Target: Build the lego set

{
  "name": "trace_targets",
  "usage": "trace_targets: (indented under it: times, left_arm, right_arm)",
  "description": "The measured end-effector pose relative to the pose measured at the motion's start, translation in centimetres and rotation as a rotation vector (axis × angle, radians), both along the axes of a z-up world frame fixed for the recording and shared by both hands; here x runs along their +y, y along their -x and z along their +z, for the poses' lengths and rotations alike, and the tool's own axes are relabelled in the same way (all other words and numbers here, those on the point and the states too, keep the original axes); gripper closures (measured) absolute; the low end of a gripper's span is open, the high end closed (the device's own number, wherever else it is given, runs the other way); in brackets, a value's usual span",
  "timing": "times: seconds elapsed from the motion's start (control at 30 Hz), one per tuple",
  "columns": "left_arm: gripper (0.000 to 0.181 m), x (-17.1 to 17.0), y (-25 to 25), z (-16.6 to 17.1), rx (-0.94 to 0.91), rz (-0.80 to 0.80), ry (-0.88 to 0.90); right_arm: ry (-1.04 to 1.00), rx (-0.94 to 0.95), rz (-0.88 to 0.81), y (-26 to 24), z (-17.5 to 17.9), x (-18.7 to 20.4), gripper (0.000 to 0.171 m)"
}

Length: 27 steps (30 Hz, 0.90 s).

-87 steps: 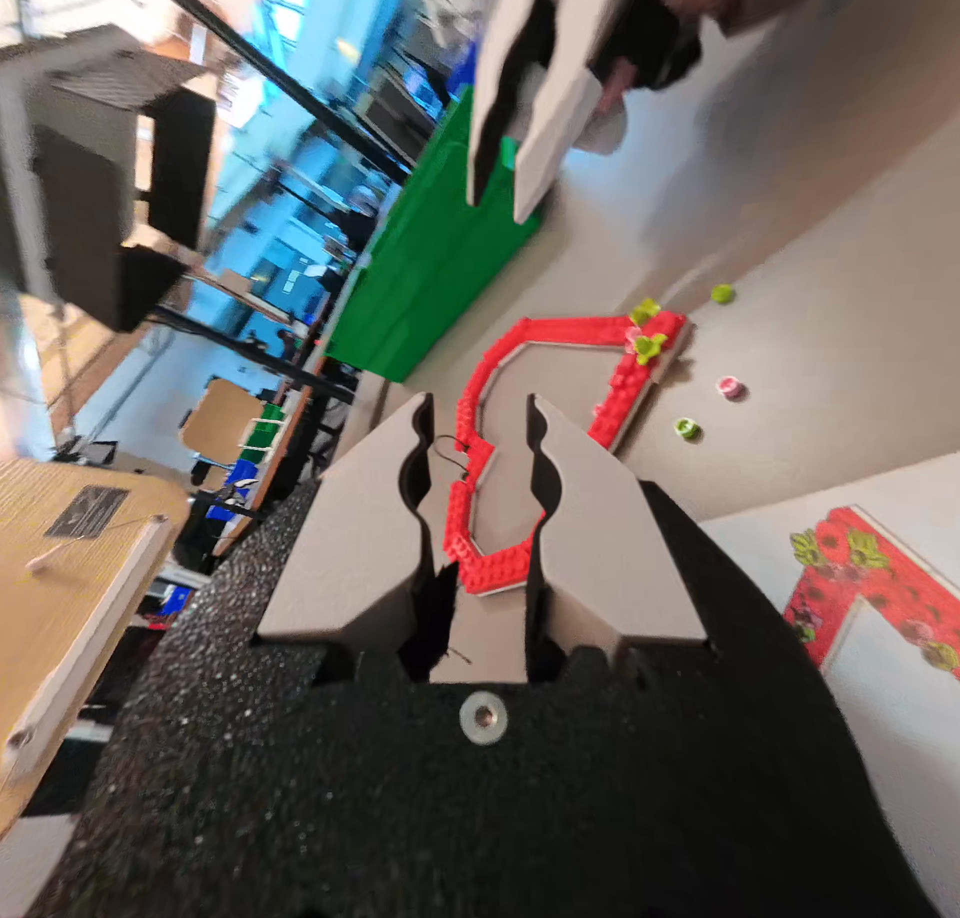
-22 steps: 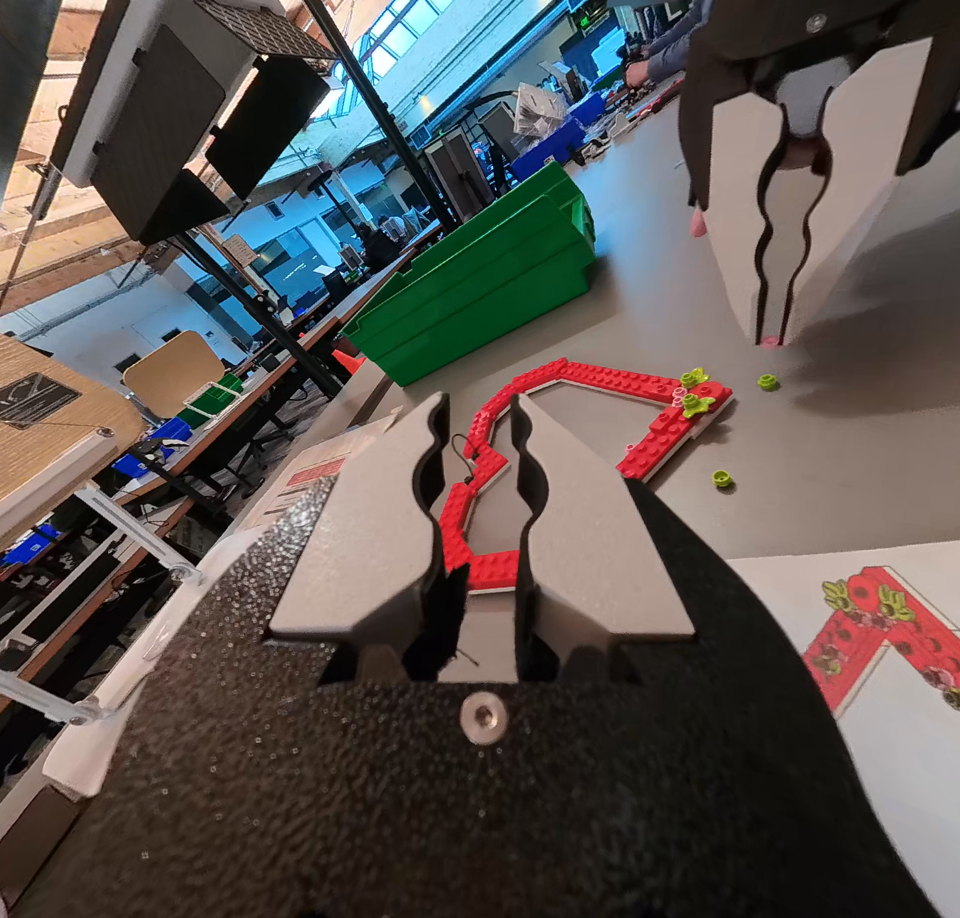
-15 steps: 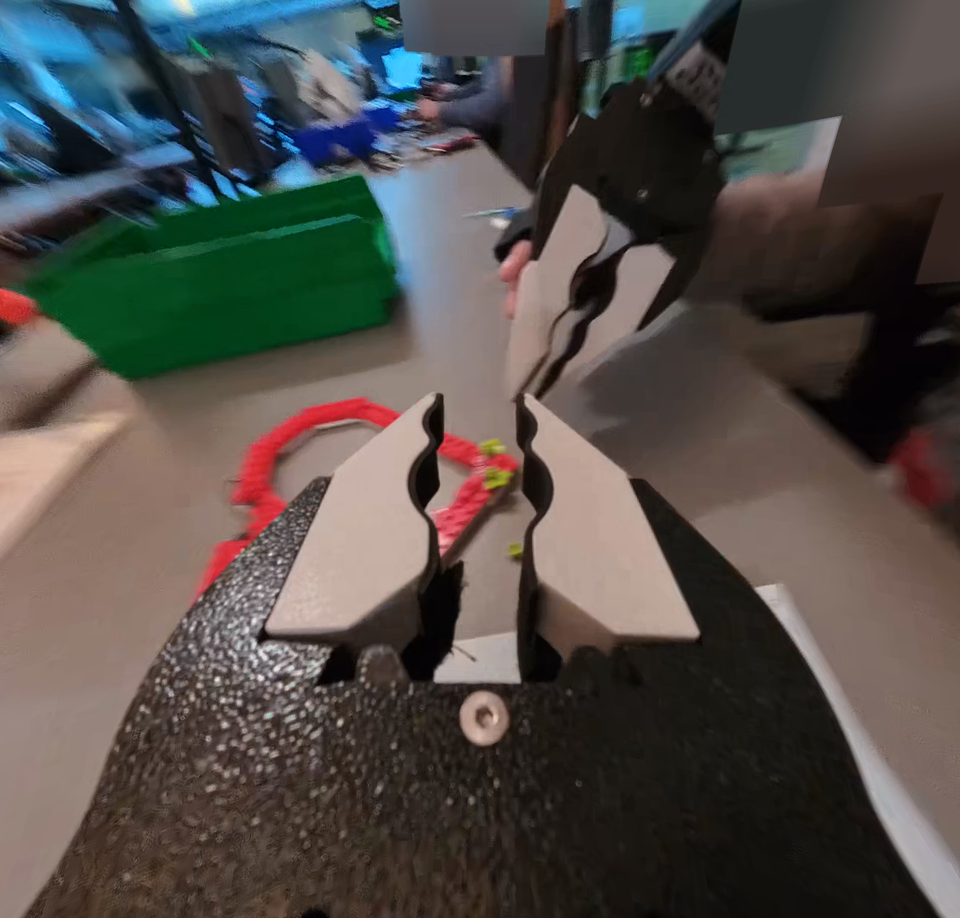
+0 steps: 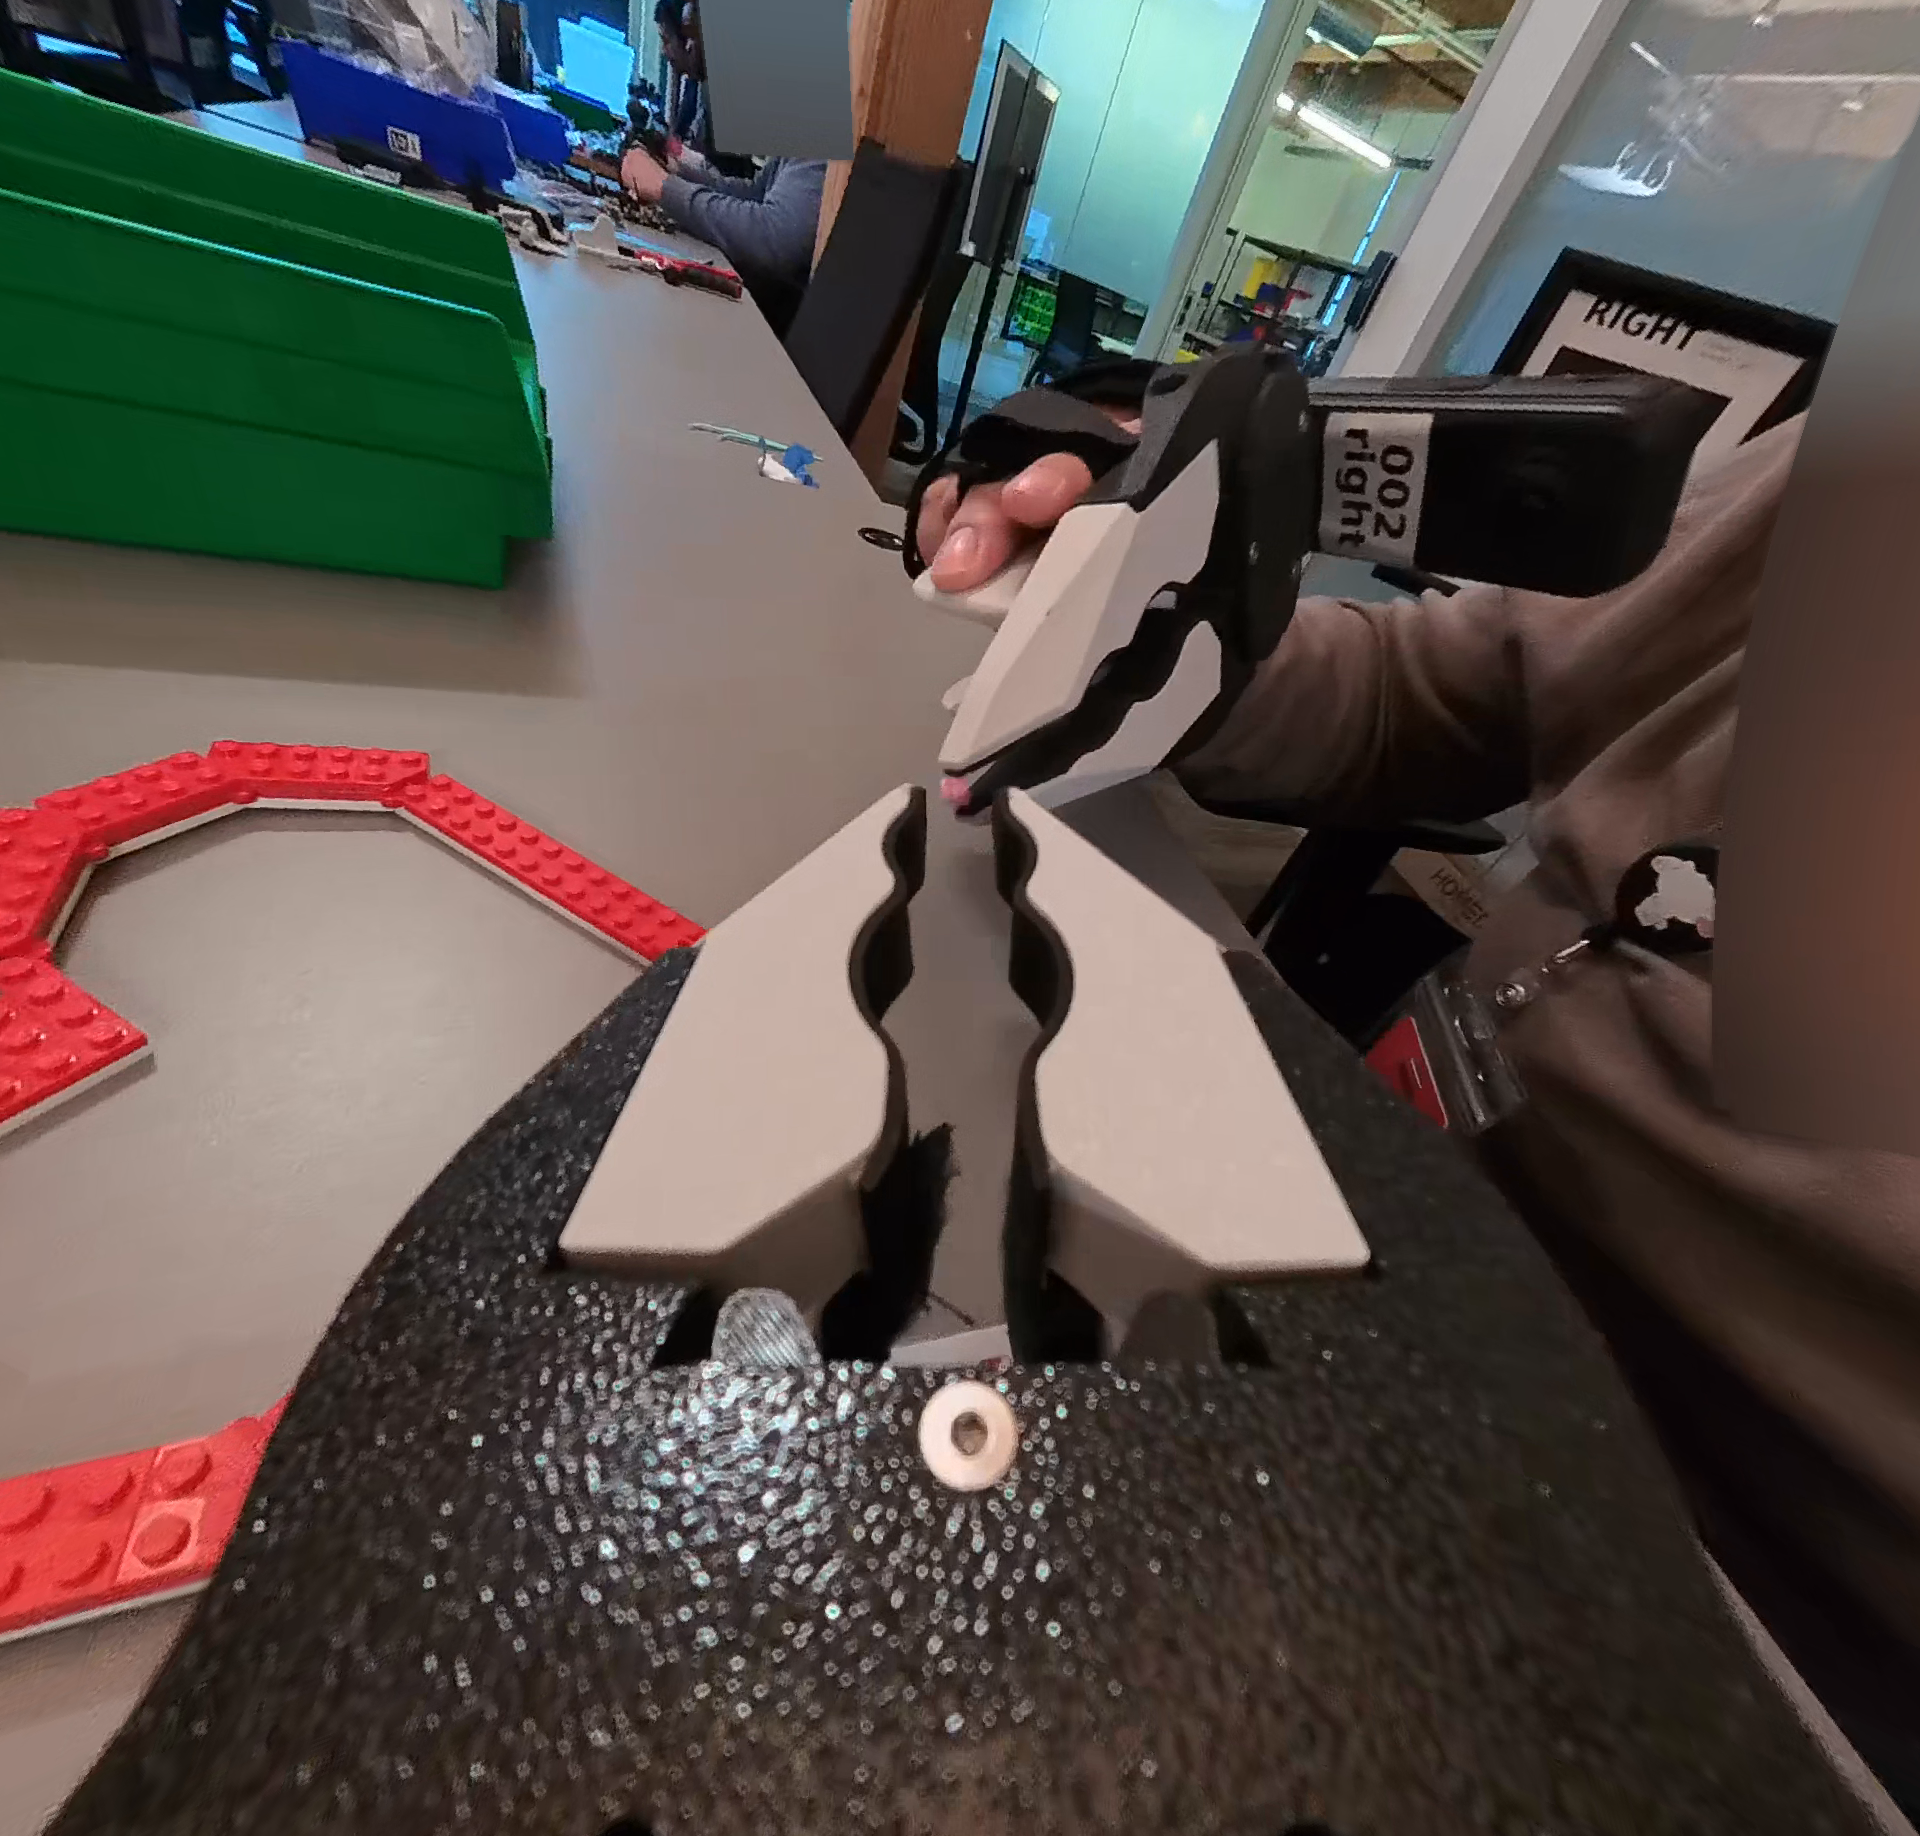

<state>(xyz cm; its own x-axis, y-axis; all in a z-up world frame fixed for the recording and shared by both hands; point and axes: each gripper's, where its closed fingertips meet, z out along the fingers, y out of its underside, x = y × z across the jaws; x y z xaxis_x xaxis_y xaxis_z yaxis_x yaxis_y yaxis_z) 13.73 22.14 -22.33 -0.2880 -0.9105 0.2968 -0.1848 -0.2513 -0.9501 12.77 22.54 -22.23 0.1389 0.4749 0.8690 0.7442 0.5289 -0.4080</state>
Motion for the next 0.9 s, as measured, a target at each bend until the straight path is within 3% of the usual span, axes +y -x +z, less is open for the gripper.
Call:
trace_targets:
  times: [0.27, 0.37, 0.5, 0.67, 0.77, 0.9]
  left_arm:
    - [0.179, 0.0, 0.2, -0.3, -0.011, 0.001, -0.071]
    - [0.179, 0.0, 0.5, -0.4, -0.032, 0.018, -0.212]
    - [0.179, 0.1, 1.0, -0.2, -0.090, 0.083, -0.554]
    - [0.179, 0.3, 0.6, -0.9, -0.092, 0.184, -0.948]
    - [0.179, 0.1, 0.4, -1.2, -0.096, 0.212, -1.135]
    - [0.179, -0.5, 0.3, -1.4, -0.111, 0.217, -1.281]
  right_arm:
    - [0.001, -0.020, 0.001, 0.3, -0.4, 0.1, 0.165]
    - [0.079, 0.025, 0.030, 0.6, -0.6, -0.3, 0.160]
    - [0.398, 0.280, 0.077, 0.4, 0.2, -0.6, 0.152]
    - [1.017, 0.681, -0.010, -0.6, -0.1, 0.8, 0.154]
    - [1.395, 0.844, 0.099, -0.1, 0.2, -0.8, 0.152]
    - [1.520, 0.887, 0.114, -0.1, -0.5, -1.0, 0.157]
